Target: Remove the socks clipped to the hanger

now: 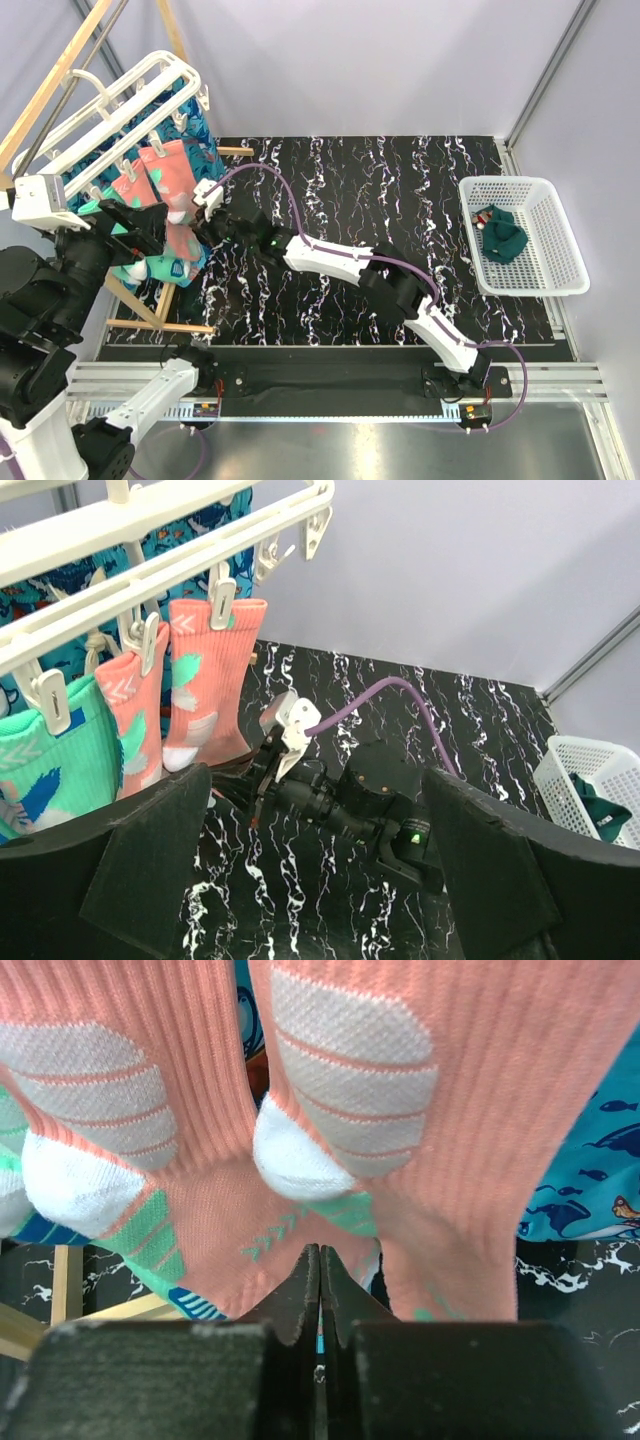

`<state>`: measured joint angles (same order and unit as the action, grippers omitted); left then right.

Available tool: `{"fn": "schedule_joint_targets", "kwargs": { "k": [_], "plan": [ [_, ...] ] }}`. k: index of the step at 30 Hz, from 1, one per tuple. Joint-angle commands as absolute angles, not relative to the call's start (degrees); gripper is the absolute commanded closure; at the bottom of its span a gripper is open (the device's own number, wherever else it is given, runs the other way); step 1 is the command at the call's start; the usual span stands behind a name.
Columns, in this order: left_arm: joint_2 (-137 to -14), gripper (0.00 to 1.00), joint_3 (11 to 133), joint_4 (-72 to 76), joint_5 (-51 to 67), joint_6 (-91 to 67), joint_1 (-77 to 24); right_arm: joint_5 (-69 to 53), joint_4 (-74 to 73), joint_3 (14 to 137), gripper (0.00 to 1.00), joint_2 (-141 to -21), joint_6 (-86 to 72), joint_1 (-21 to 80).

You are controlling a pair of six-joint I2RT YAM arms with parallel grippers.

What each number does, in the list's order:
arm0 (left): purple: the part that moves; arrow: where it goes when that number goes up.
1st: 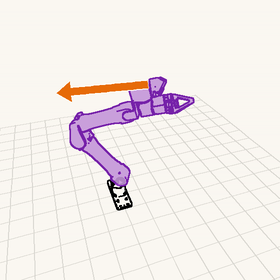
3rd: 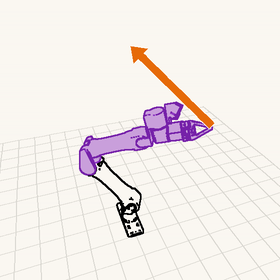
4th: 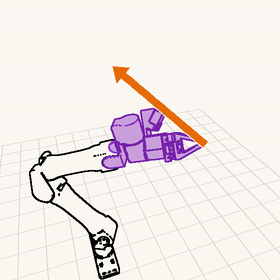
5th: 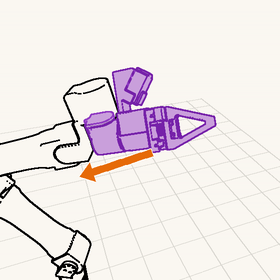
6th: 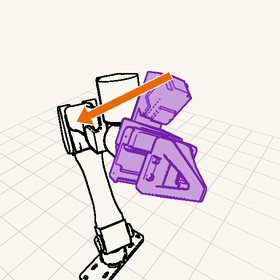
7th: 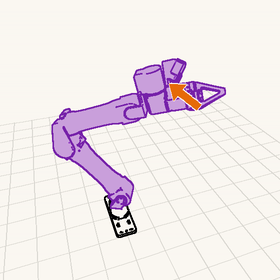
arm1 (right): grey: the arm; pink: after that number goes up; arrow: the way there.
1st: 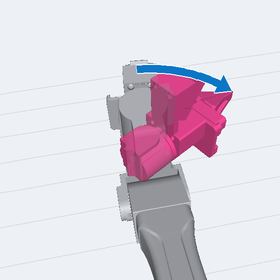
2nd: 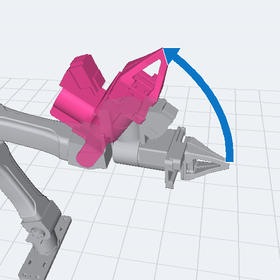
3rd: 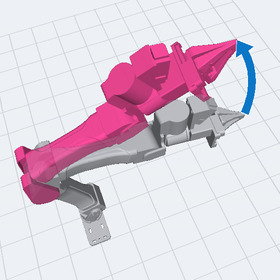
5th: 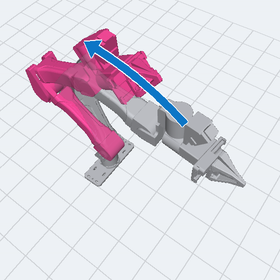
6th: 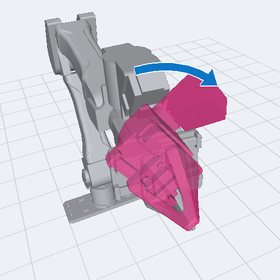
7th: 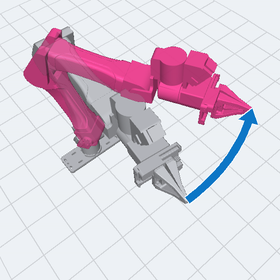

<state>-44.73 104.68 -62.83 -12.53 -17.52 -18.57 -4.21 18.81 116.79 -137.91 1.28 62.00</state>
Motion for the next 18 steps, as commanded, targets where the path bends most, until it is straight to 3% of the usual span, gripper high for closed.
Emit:
{"fn": "schedule_joint_targets", "kwargs": {
  "k": [1,4,7,12,18],
  "plan": [
    [-43.9,0.07,102.2,-58.1,-13.0,-18.5,-18.5,-5.4,21.3,117.2,0.93,-131.8,1.5,61.4],
    [-43.9,0.07,100.8,-57.3,-13.0,-19.0,-18.4,-6.2,20.0,117.9,0.50,-132.4,1.2,61.5],
    [-44.3,0.06,100.7,-57.3,-12.6,-18.9,-18.4,-6.1,20.2,119.0,0.27,-133.4,1.8,61.5],
    [-44.4,0.05,101.0,-57.0,-11.2,-18.9,-18.4,-5.9,20.8,122.3,0.02,-137.0,2.6,61.5],
    [-43.9,0.05,101.4,-57.1,-9.5,-18.6,-18.5,1.2,21.1,131.7,0.00,-144.9,6.4,61.6]
  ]
}}
